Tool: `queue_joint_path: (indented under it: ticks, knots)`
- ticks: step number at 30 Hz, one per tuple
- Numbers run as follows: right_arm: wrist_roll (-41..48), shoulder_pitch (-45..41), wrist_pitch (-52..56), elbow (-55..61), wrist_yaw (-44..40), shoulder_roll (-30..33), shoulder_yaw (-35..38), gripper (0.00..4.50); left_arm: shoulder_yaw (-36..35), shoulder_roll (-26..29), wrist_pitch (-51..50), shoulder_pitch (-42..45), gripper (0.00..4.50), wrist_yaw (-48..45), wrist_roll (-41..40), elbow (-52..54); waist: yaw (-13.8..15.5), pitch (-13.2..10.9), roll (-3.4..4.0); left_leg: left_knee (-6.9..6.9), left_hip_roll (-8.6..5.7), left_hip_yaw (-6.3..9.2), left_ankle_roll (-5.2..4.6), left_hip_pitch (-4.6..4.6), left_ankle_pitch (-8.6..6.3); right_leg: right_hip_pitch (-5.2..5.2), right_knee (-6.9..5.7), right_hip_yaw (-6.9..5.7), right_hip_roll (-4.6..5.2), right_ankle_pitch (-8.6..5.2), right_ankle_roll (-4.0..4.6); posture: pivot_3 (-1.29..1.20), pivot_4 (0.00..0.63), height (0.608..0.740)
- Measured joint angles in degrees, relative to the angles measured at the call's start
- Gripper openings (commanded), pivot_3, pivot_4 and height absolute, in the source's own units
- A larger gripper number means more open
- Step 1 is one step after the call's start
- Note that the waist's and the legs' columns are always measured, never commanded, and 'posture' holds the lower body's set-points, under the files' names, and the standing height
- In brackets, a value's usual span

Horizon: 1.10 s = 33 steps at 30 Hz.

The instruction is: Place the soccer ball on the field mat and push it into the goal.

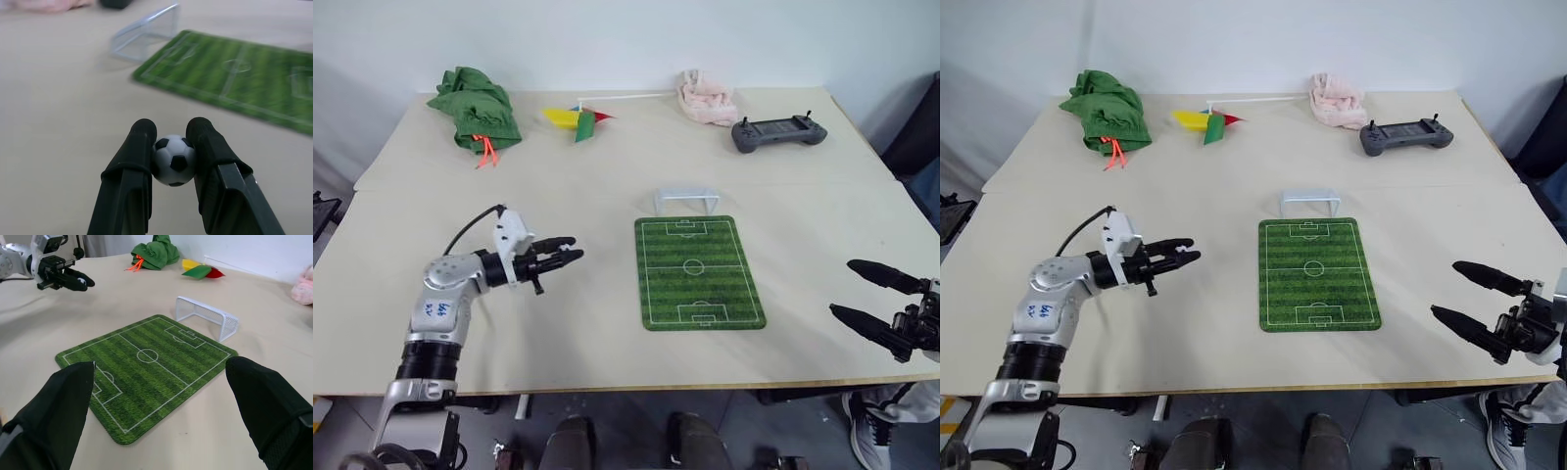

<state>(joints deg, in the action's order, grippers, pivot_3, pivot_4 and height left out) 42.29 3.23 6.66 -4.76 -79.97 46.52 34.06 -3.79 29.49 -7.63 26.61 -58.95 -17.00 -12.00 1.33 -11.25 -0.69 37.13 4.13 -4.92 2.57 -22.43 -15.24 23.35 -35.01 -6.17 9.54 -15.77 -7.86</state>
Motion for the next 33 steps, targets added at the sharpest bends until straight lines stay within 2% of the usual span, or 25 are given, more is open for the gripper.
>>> queue_joint_path:
  ticks: [7,11,19,24,27,33]
  knots:
    - [-0.1,-0.5,1.4,-0.1,-0.8,1.1,0.0,4.5,5.4,-2.6,-2.8,-6.3,0.86,0.2,-1.1,13.2,0.0,0.0,0.0,0.04,0.0,-0.02,-0.04,0.01,-0.02,0.0,0.0,0.06,0.0,0.0,0.01,0.0,0.15,0.74]
    - [-0.1,0.0,2.3,-0.1,-1.0,1.6,0.0,4.5,8.1,-3.8,-3.0,-7.2,0.86,0.9,-0.7,15.6,0.1,0.0,0.0,0.07,0.0,-0.03,-0.06,0.01,-0.03,-0.01,0.02,0.07,0.0,0.0,0.01,0.0,0.15,0.74]
    - [0.4,4.3,3.3,1.5,-2.0,1.6,0.5,4.5,17.0,-10.8,-0.2,-4.8,0.86,7.7,7.7,13.5,0.2,0.0,0.0,0.08,-0.01,-0.03,-0.16,0.0,-0.09,-0.02,0.08,0.07,0.0,0.02,0.01,0.0,0.15,0.74]
    - [2.5,5.8,3.7,5.3,-0.6,-1.5,1.7,4.5,22.6,-17.2,0.4,-3.0,0.86,12.1,12.0,11.8,0.2,0.0,0.0,0.11,-0.01,-0.03,-0.35,0.0,-0.21,-0.04,0.12,0.09,0.0,0.04,-0.02,0.0,0.15,0.74]
    - [3.1,9.2,4.7,8.1,0.2,-2.4,2.3,4.5,25.5,-20.6,0.9,-2.5,0.86,14.1,13.8,10.6,0.4,0.0,0.0,0.1,-0.01,-0.02,-0.36,-0.01,-0.21,-0.03,0.13,0.08,0.0,0.04,-0.02,0.0,0.15,0.74]
    - [4.4,17.7,6.9,13.3,1.4,-3.8,5.4,4.5,31.5,-23.6,2.7,-2.4,0.86,15.7,17.5,8.5,0.4,0.0,0.05,0.15,-0.02,-0.02,-0.44,-0.03,-0.28,-0.1,0.31,0.08,0.0,0.06,0.0,0.0,0.15,0.74]
